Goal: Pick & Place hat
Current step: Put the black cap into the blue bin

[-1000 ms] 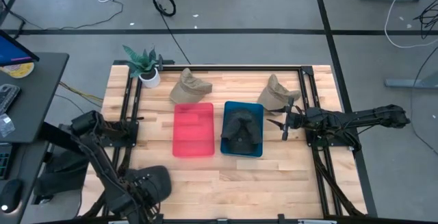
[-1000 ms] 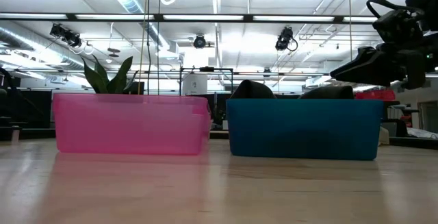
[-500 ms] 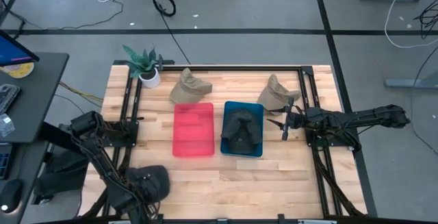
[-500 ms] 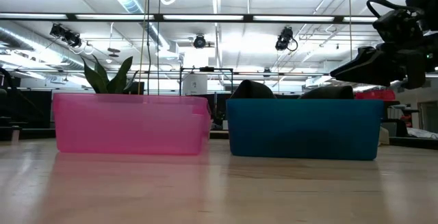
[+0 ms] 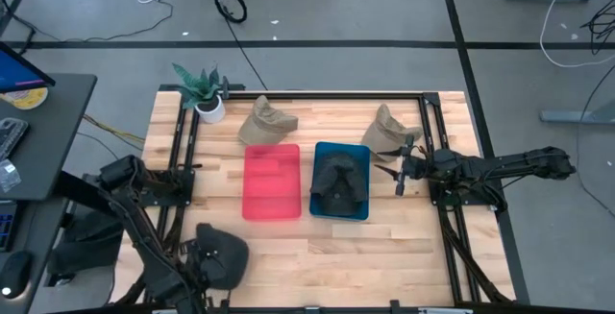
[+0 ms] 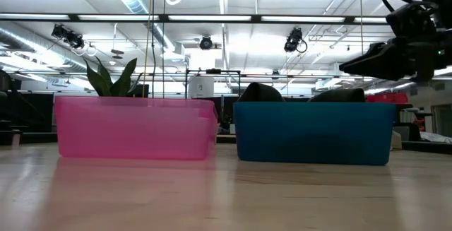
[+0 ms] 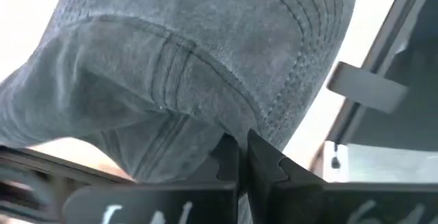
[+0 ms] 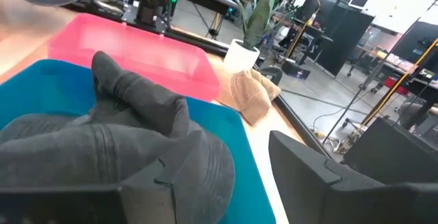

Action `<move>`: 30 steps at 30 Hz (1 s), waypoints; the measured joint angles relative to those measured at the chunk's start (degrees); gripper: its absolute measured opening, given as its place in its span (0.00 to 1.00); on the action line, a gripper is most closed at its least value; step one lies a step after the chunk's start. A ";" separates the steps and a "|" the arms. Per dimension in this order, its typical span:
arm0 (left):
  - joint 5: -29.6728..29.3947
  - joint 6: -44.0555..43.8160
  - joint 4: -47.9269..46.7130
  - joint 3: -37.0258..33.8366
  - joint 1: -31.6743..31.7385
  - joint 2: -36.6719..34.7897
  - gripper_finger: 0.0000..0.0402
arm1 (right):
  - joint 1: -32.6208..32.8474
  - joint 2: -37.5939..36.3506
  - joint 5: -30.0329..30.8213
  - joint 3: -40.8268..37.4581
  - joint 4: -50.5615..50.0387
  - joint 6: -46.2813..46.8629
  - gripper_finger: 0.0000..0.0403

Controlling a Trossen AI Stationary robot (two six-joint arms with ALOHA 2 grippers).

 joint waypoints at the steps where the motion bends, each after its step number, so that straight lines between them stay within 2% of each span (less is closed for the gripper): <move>1: -0.75 1.46 -2.10 0.79 0.46 0.00 0.01 | 0.00 -0.02 0.00 0.00 -0.01 0.02 0.43; 4: -3.44 7.44 -8.67 2.26 2.70 -0.04 0.01 | -0.01 0.00 0.00 0.00 -0.02 1.98 0.43; 7: -7.12 15.16 -11.16 3.61 5.87 -0.04 0.01 | 0.01 0.00 0.00 0.00 -0.02 3.28 0.43; 10: -11.19 22.62 -11.09 4.70 9.13 -0.04 0.01 | 0.01 0.00 0.00 0.00 -0.02 2.97 0.43; 16: -14.97 39.68 -9.38 5.49 13.71 -0.04 0.01 | 0.01 0.00 0.00 0.00 0.09 4.18 0.43; 22: -16.51 53.99 -8.95 5.49 17.58 -0.04 0.01 | -0.01 0.00 -0.04 0.00 3.44 17.50 0.43; 26: -16.92 62.41 -7.59 5.49 19.34 -0.04 0.01 | 0.08 0.02 -0.09 0.00 6.03 32.12 0.43; 28: -18.93 66.48 -6.52 5.49 19.72 -0.04 0.01 | 0.08 0.01 -0.10 0.00 8.28 34.29 0.43; 30: -22.02 70.45 -5.10 5.49 19.84 -0.04 0.01 | 0.08 0.09 -0.09 0.00 9.26 32.46 0.43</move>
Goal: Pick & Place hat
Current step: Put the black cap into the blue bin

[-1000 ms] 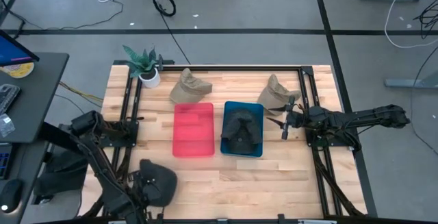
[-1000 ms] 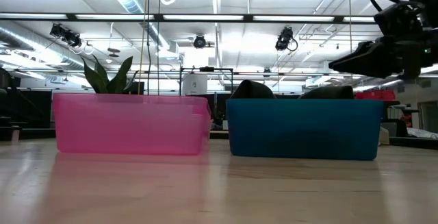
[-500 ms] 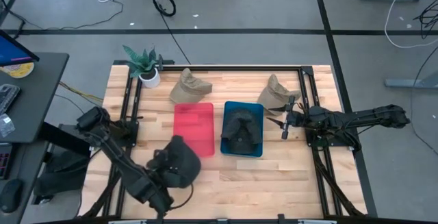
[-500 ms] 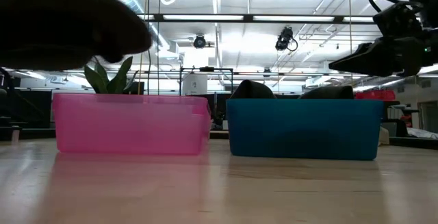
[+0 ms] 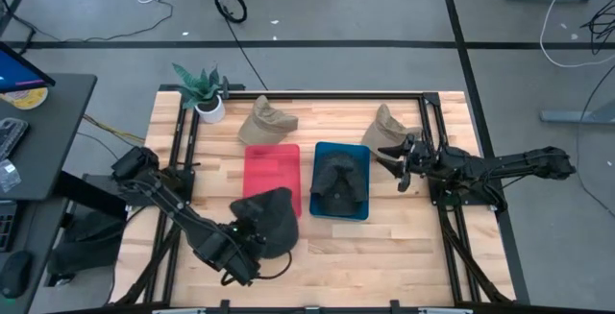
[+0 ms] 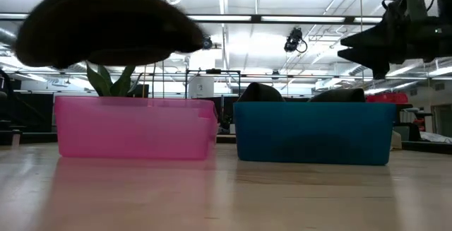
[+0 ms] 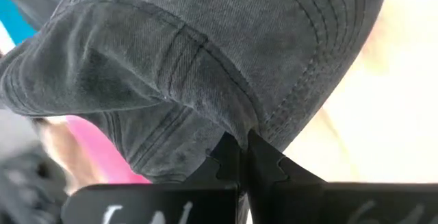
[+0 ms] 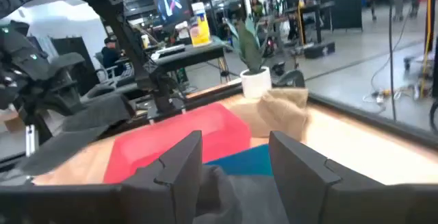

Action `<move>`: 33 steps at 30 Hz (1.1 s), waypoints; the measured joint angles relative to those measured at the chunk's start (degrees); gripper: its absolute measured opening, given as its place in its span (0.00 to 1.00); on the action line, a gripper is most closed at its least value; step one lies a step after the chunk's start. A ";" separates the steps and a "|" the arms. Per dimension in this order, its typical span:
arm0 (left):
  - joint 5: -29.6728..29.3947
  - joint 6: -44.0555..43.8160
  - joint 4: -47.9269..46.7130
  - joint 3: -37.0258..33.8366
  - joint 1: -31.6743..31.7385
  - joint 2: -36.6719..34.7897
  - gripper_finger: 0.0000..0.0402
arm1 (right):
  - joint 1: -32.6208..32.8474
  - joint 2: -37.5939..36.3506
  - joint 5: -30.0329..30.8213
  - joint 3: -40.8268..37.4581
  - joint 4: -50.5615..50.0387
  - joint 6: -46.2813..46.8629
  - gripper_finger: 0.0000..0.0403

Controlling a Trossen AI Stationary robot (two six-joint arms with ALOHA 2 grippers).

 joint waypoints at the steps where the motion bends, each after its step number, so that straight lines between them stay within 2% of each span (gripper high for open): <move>1: -1.51 1.87 1.01 0.00 0.00 0.00 0.01 | 0.04 0.05 -0.11 0.00 0.18 -0.69 0.43; 3: -3.50 4.87 3.01 0.00 -0.11 0.00 0.01 | 0.15 0.13 -2.38 0.00 1.14 0.24 0.43; 9: -9.39 6.56 11.51 0.02 -0.39 0.00 0.01 | 1.49 2.20 -16.59 2.99 9.98 0.59 0.43; 11: -12.99 6.52 12.27 0.02 -0.37 0.00 0.01 | 2.75 3.90 -17.01 6.02 8.53 2.14 0.43; 16: -22.32 7.31 10.83 0.02 -0.28 0.00 0.01 | 3.61 10.43 -15.50 12.51 5.58 13.51 0.43; 21: -28.34 8.81 11.32 0.02 0.62 0.00 0.01 | 3.60 19.79 -15.52 13.44 8.37 22.14 0.43; 24: -29.00 8.83 11.34 0.02 1.93 0.00 0.01 | 3.58 25.65 -17.44 13.44 11.71 25.40 0.43; 27: -25.96 6.04 11.54 -0.67 2.57 -0.02 0.01 | 3.61 30.35 -19.20 13.44 17.90 24.23 0.43; 30: -23.51 6.05 12.00 -2.34 2.20 0.02 0.01 | 3.85 33.59 -20.75 15.17 19.69 14.43 0.43; 33: -20.22 6.88 12.52 -2.58 1.85 0.02 0.01 | 5.72 36.92 -20.87 20.02 15.45 4.32 0.43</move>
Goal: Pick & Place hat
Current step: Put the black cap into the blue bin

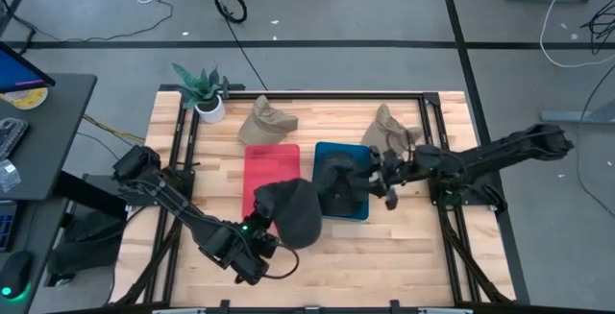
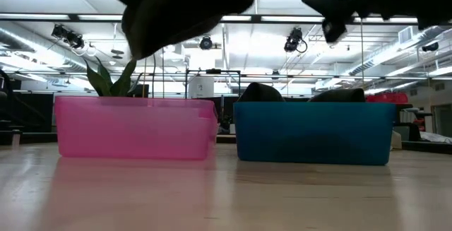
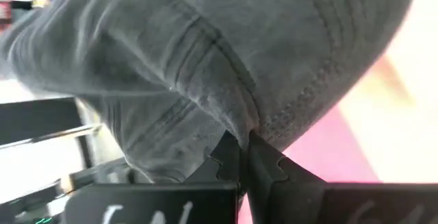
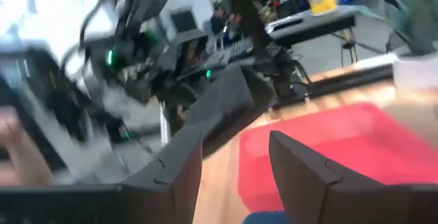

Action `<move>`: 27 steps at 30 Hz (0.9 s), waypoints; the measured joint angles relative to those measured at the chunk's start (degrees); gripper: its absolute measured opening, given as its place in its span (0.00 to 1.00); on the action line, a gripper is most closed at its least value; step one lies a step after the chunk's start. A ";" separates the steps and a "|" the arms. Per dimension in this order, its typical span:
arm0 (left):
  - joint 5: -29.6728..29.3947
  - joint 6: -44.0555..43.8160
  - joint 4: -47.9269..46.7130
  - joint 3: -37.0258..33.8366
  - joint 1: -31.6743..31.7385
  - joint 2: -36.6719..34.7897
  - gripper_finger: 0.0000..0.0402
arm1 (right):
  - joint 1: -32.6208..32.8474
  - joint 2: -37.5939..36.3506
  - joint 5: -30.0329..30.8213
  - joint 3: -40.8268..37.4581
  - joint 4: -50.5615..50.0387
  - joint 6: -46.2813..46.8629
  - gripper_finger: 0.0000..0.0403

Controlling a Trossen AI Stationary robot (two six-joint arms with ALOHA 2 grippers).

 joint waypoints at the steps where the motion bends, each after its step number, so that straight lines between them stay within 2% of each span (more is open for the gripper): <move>1: 1.74 0.32 0.18 0.00 0.02 0.00 0.01 | 0.89 1.19 0.00 2.40 -2.57 -3.65 0.43; 5: 8.72 2.15 2.11 -0.03 0.22 0.00 0.01 | 4.69 6.62 2.65 13.76 -16.85 -12.71 0.43; 9: 15.17 4.23 5.72 -0.03 0.22 0.00 0.01 | 7.46 13.36 7.06 23.89 -28.49 -15.42 0.43; 14: 21.81 5.94 9.87 -0.03 0.13 0.00 0.01 | 9.24 22.67 7.28 33.10 -34.09 -17.00 0.43; 21: 23.91 5.90 10.76 -0.05 0.13 0.00 0.01 | 10.72 33.85 6.13 44.21 -38.28 -17.43 0.43; 27: 24.58 5.27 10.88 -0.05 0.17 0.00 0.01 | 10.76 40.80 -0.42 52.24 -40.30 -16.27 0.43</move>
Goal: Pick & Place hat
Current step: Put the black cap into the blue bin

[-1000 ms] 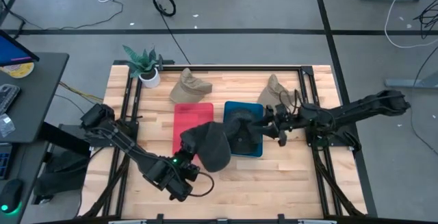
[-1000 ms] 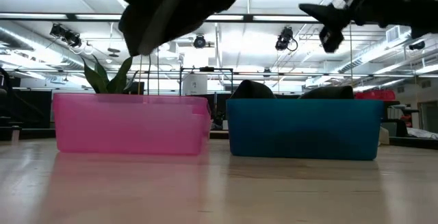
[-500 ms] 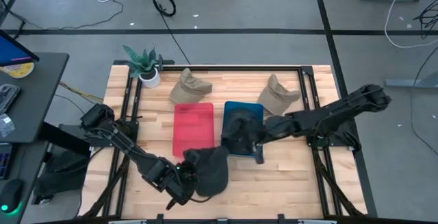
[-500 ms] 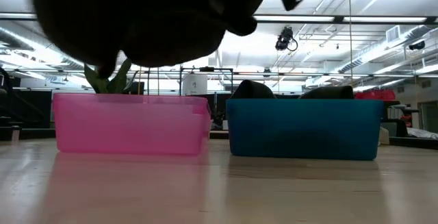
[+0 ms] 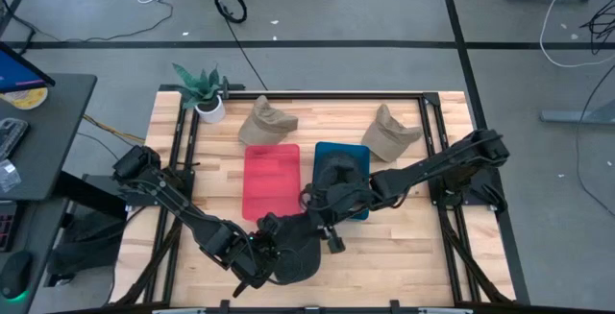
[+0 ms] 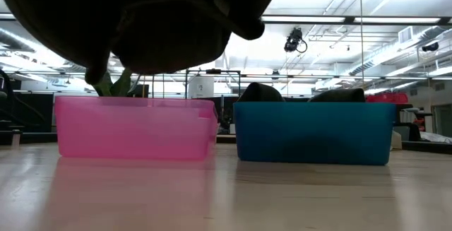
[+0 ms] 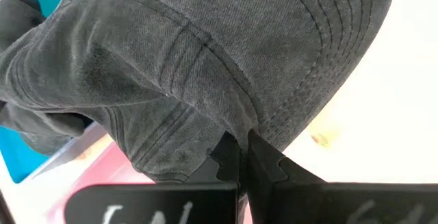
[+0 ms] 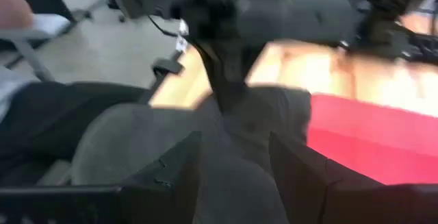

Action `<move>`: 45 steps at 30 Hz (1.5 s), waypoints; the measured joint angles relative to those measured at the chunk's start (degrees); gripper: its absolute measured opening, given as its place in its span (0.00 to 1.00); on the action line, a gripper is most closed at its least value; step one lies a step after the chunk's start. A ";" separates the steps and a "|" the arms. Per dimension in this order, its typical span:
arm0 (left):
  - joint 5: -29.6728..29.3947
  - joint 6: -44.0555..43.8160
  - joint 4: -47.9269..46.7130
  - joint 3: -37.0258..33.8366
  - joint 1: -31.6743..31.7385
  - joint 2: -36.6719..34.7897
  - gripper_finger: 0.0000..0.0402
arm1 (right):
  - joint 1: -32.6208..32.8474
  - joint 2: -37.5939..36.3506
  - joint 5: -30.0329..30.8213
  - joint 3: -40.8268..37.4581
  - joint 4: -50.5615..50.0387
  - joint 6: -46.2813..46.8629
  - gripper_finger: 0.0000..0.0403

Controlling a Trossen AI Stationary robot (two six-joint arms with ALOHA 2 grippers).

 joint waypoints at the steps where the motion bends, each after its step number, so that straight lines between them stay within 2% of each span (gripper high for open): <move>1: 0.15 -0.25 -0.02 0.00 -0.02 0.00 0.01 | 0.00 0.58 -0.28 0.99 -0.05 0.56 0.43; 10: -1.68 -0.40 -0.24 0.00 0.00 0.00 0.01 | -0.58 4.88 -1.64 2.80 -0.76 6.78 0.43; 15: -3.78 -0.43 -1.61 -0.02 0.05 0.00 0.01 | -1.01 6.54 -7.51 2.80 -1.17 9.15 0.43; 22: -5.44 -0.50 -2.33 -0.02 0.05 0.00 0.01 | -0.96 6.73 -7.16 2.82 -6.80 9.99 0.43; 29: -5.75 -0.54 -2.32 -0.02 0.03 0.00 0.01 | -0.70 6.73 -7.14 2.82 -6.28 9.10 0.42; 33: -5.94 -0.53 -2.36 -0.02 0.05 0.00 0.01 | -0.76 6.71 -9.29 2.82 -6.98 9.14 0.31; 38: -7.47 -0.52 -2.51 -0.02 0.05 0.00 0.01 | -0.76 6.71 -9.88 2.84 -8.28 8.45 0.04; 42: -8.73 -1.27 -2.52 -0.02 0.05 0.00 0.02 | -0.83 6.71 -9.79 2.84 -9.03 7.60 0.03; 45: -9.69 -4.47 -2.75 -0.02 0.05 0.00 0.06 | -1.01 6.64 -9.66 2.84 -9.40 6.55 0.01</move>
